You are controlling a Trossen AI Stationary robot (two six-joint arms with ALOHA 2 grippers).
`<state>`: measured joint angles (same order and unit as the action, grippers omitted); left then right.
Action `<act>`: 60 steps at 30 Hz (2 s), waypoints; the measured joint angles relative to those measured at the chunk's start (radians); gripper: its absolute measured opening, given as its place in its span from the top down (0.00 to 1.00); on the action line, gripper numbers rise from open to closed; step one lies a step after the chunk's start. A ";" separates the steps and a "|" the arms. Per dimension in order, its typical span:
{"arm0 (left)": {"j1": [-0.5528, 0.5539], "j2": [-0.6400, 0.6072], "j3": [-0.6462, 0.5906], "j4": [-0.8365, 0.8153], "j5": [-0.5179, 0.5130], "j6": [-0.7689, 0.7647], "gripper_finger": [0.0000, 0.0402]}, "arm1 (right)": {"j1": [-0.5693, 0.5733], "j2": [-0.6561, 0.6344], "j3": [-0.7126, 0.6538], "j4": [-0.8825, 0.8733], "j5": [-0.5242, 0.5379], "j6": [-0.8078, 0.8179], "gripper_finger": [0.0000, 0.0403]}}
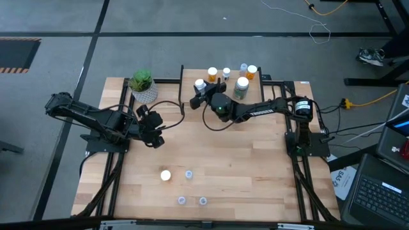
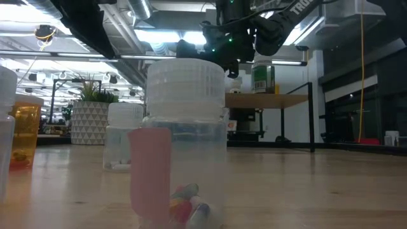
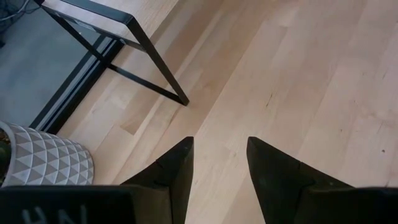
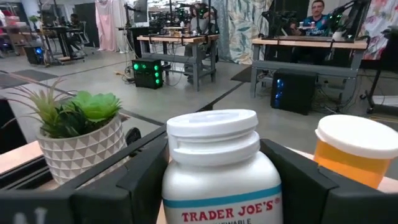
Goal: Pick and place medicine bottles onto shelf by color
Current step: Put the white pill bottle on the shelf
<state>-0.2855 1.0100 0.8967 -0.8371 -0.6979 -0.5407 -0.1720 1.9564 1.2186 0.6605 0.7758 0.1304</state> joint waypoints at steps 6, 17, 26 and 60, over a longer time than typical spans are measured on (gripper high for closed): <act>0.000 0.000 0.000 0.000 0.000 0.000 0.64 | -0.006 0.000 0.000 0.000 -0.019 0.021 0.40; 0.000 0.000 0.000 0.000 0.000 -0.001 0.64 | -0.014 0.000 0.000 0.000 -0.053 0.022 0.31; 0.000 0.000 0.000 0.000 0.000 -0.002 0.64 | -0.014 0.000 0.000 0.014 -0.053 -0.011 0.21; -0.001 0.000 0.000 -0.012 0.001 -0.030 0.64 | 0.112 -0.167 0.457 -1.111 -0.320 -0.115 0.27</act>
<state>-0.2862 1.0096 0.8967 -0.8496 -0.6970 -0.5710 -0.0602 1.7890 1.6758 -0.4508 0.4553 0.0156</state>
